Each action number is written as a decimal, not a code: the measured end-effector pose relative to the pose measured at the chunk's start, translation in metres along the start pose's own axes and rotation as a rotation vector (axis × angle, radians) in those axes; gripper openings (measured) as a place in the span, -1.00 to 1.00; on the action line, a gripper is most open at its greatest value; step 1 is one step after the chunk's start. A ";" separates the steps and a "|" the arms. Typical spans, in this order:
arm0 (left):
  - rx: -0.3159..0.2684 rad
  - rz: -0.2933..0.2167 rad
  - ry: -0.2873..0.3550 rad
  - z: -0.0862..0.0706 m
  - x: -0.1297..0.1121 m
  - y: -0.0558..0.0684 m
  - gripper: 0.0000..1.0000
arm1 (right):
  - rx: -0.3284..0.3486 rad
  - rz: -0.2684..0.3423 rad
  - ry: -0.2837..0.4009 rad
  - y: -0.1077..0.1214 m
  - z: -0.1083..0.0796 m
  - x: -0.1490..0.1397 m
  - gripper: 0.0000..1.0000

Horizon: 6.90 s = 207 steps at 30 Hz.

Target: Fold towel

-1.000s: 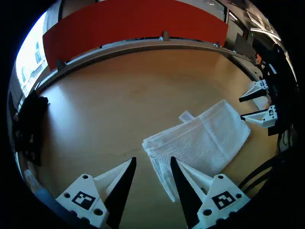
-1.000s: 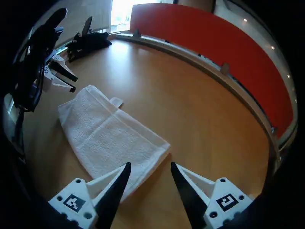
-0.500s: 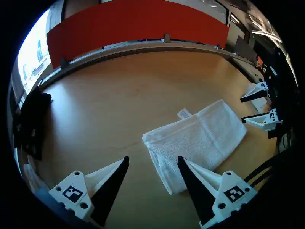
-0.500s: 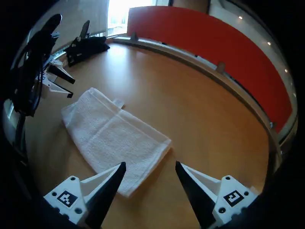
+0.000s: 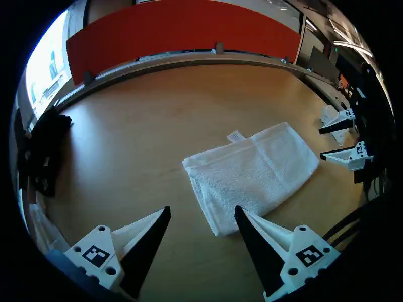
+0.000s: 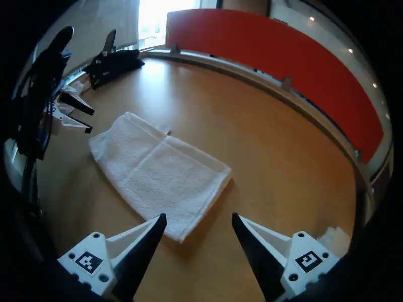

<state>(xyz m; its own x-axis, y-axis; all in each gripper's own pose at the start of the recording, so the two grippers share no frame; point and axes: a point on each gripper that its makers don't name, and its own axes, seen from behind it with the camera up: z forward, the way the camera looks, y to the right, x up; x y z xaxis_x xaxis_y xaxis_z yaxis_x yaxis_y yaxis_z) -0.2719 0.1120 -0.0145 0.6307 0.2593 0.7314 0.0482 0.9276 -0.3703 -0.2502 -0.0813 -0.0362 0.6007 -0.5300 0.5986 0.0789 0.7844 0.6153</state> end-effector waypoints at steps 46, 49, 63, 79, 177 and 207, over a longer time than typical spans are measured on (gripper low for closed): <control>0.133 -0.188 0.003 -0.054 -0.060 -0.023 0.89 | 0.105 -0.111 -0.042 -0.026 0.018 -0.013 1.00; 0.145 -0.202 0.000 -0.059 -0.065 -0.027 0.89 | 0.113 -0.121 -0.052 -0.027 0.019 -0.017 0.97; 0.174 -0.248 -0.015 -0.076 -0.085 -0.034 0.88 | 0.167 -0.129 -0.102 -0.030 0.018 -0.041 0.18; 0.181 -0.257 -0.024 -0.082 -0.093 -0.032 0.89 | 0.191 -0.133 -0.109 -0.028 0.017 -0.041 -0.45; 0.213 -0.277 0.058 -0.116 -0.064 -0.052 0.89 | 0.327 -0.464 0.086 -0.135 -0.003 0.106 -0.91; 0.225 -0.291 0.062 -0.117 -0.066 -0.058 0.88 | 0.289 -0.361 0.004 -0.111 0.005 0.068 1.00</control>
<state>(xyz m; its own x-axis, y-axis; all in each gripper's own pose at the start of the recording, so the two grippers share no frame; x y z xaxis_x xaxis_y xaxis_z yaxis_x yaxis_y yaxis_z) -0.2254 0.0094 -0.1080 0.6615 -0.0339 0.7492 0.0647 0.9978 -0.0120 -0.2227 -0.2062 -0.0614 0.5790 -0.7509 0.3176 0.0589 0.4271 0.9023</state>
